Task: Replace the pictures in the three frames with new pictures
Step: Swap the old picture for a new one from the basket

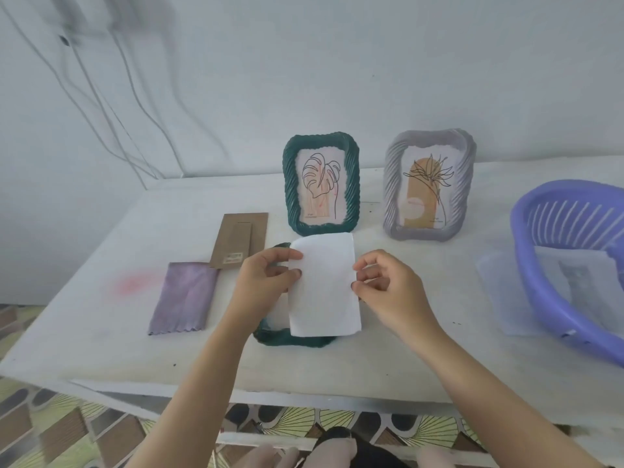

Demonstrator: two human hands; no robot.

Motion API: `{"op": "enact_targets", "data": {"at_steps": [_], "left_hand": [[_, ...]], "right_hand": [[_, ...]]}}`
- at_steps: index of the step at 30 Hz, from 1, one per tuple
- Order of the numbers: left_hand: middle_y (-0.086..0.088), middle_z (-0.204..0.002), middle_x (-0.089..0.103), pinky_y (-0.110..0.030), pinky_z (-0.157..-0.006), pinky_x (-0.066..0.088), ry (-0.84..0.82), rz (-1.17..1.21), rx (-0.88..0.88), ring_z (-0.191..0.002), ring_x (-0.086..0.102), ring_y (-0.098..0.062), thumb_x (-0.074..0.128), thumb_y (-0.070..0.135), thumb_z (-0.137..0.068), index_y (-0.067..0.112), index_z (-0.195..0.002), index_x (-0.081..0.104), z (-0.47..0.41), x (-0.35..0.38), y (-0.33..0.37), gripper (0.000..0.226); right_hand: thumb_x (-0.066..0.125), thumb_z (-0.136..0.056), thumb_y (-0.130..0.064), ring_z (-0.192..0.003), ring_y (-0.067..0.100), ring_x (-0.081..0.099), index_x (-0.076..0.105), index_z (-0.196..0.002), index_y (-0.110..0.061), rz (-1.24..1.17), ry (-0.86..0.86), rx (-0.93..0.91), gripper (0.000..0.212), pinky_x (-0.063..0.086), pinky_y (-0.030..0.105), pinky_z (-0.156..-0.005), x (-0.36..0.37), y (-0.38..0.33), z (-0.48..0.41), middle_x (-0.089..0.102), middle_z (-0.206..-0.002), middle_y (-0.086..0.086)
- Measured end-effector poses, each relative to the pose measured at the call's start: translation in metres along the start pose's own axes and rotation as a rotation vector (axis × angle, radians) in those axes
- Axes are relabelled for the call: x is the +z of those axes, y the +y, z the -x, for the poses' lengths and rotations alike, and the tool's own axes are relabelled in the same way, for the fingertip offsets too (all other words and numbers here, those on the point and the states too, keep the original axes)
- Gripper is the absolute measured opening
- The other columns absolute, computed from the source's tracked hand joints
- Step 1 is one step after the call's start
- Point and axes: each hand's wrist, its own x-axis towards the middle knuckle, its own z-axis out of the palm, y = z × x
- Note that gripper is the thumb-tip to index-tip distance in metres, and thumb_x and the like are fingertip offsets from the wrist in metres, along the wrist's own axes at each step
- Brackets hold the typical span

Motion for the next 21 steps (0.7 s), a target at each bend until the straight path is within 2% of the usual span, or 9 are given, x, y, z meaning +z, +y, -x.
{"op": "enact_targets", "data": {"at_steps": [3, 5, 7, 9, 11, 13, 17, 21], "left_hand": [[-0.005, -0.080, 0.067, -0.027, -0.072, 0.050, 0.075, -0.169, 0.010, -0.071, 0.059, -0.016, 0.068, 0.008, -0.079, 0.028, -0.086, 0.067, -0.007, -0.008, -0.009, 0.021], [-0.001, -0.086, 0.064, -0.024, -0.074, 0.050, 0.092, -0.286, 0.054, -0.075, 0.059, -0.011, 0.069, 0.009, -0.078, 0.026, -0.090, 0.067, -0.010, -0.012, -0.013, 0.021], [0.004, -0.089, 0.062, -0.018, -0.072, 0.046, 0.095, -0.405, 0.106, -0.074, 0.055, -0.005, 0.068, 0.008, -0.079, 0.023, -0.097, 0.067, -0.012, -0.014, -0.017, 0.023], [0.004, -0.097, 0.063, -0.019, -0.076, 0.041, 0.087, -0.524, 0.154, -0.083, 0.055, -0.009, 0.068, 0.010, -0.079, 0.021, -0.103, 0.067, -0.014, -0.017, -0.022, 0.026], [0.003, -0.110, 0.064, -0.021, -0.084, 0.038, 0.064, -0.650, 0.207, -0.103, 0.052, -0.016, 0.068, 0.013, -0.079, 0.021, -0.108, 0.067, -0.016, -0.020, -0.027, 0.030], [0.003, -0.121, 0.061, -0.022, -0.089, 0.032, 0.047, -0.757, 0.260, -0.113, 0.047, -0.020, 0.068, 0.018, -0.079, 0.021, -0.111, 0.066, -0.017, -0.022, -0.033, 0.032], [0.001, -0.132, 0.055, -0.030, -0.103, 0.035, 0.017, -0.733, 0.228, -0.121, 0.047, -0.019, 0.066, 0.025, -0.082, 0.020, -0.116, 0.064, -0.017, -0.026, -0.042, 0.035], [0.004, -0.133, 0.054, -0.030, -0.105, 0.036, -0.028, -0.679, 0.174, -0.124, 0.046, -0.014, 0.068, 0.032, -0.080, 0.019, -0.122, 0.059, -0.012, -0.029, -0.046, 0.045]], "right_hand": [[0.064, -0.077, -0.003, -0.057, -0.001, 0.054, 0.066, -0.082, -0.020, 0.113, -0.013, -0.020, 0.017, 0.039, 0.002, -0.060, 0.018, 0.002, -0.006, 0.062, -0.076, -0.008], [0.062, -0.078, -0.004, -0.058, 0.000, 0.054, 0.067, -0.086, -0.018, 0.171, -0.017, -0.026, 0.017, 0.039, 0.001, -0.059, 0.027, 0.003, -0.008, 0.062, -0.078, -0.007], [0.060, -0.080, -0.009, -0.062, 0.000, 0.053, 0.067, -0.092, -0.018, 0.268, -0.028, -0.040, 0.017, 0.038, 0.005, -0.059, 0.034, 0.005, -0.009, 0.063, -0.081, -0.008], [0.059, -0.082, -0.014, -0.066, 0.001, 0.051, 0.066, -0.098, -0.020, 0.401, -0.052, -0.059, 0.019, 0.037, 0.011, -0.059, 0.038, 0.006, -0.009, 0.064, -0.087, -0.008], [0.058, -0.083, -0.017, -0.084, 0.010, 0.055, 0.065, -0.105, -0.020, 0.512, -0.073, -0.082, 0.024, 0.042, 0.019, -0.066, 0.042, 0.007, -0.010, 0.065, -0.096, -0.004], [0.057, -0.084, -0.020, -0.099, 0.017, 0.053, 0.063, -0.110, -0.021, 0.583, -0.082, -0.101, 0.027, 0.045, 0.025, -0.077, 0.045, 0.008, -0.010, 0.062, -0.103, -0.002], [0.055, -0.086, -0.021, -0.105, 0.017, 0.051, 0.060, -0.115, -0.021, 0.578, -0.075, -0.102, 0.030, 0.045, 0.028, -0.084, 0.049, 0.011, -0.009, 0.060, -0.111, -0.004], [0.055, -0.085, -0.020, -0.106, 0.017, 0.053, 0.059, -0.115, -0.020, 0.546, -0.071, -0.095, 0.030, 0.045, 0.028, -0.086, 0.051, 0.012, -0.010, 0.060, -0.113, -0.003]]}}
